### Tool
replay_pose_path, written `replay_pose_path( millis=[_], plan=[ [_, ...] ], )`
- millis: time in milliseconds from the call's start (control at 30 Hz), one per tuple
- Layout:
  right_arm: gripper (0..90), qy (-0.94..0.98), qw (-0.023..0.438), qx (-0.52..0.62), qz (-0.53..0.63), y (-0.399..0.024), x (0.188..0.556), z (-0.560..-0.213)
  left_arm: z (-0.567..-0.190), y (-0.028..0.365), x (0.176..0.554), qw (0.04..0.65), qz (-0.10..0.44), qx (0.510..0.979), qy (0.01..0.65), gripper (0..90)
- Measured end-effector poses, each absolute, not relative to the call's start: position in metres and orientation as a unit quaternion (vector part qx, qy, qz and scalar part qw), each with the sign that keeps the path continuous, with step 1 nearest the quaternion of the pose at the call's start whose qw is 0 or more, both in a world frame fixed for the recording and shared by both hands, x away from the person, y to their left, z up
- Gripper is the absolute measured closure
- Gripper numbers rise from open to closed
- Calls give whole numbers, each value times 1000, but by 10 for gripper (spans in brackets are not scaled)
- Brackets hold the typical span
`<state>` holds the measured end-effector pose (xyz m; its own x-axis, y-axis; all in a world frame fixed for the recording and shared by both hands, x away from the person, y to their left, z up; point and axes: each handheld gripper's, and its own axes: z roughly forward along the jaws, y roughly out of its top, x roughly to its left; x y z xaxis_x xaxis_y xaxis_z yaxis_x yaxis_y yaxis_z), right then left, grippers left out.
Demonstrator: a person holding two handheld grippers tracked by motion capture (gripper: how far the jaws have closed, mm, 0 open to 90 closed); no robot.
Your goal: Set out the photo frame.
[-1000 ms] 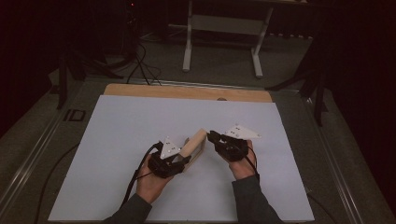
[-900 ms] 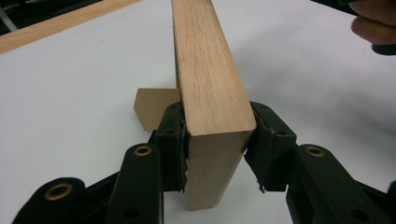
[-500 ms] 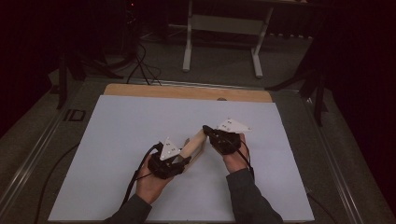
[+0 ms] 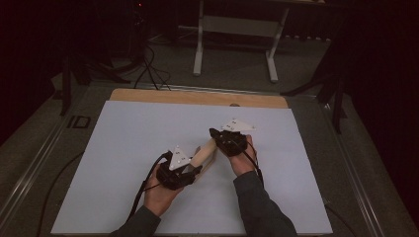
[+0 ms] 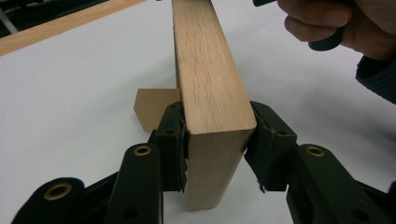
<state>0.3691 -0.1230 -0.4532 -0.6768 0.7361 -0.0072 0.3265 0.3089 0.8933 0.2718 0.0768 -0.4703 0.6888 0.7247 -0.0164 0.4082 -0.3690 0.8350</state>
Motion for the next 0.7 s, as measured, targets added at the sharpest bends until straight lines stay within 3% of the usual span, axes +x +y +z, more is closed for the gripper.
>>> replay_pose_path(
  millis=[700],
  plan=[
    [900,783,218,345,470,-126,366,-452,-478,84,277,421,177,808,372,575]
  ],
)
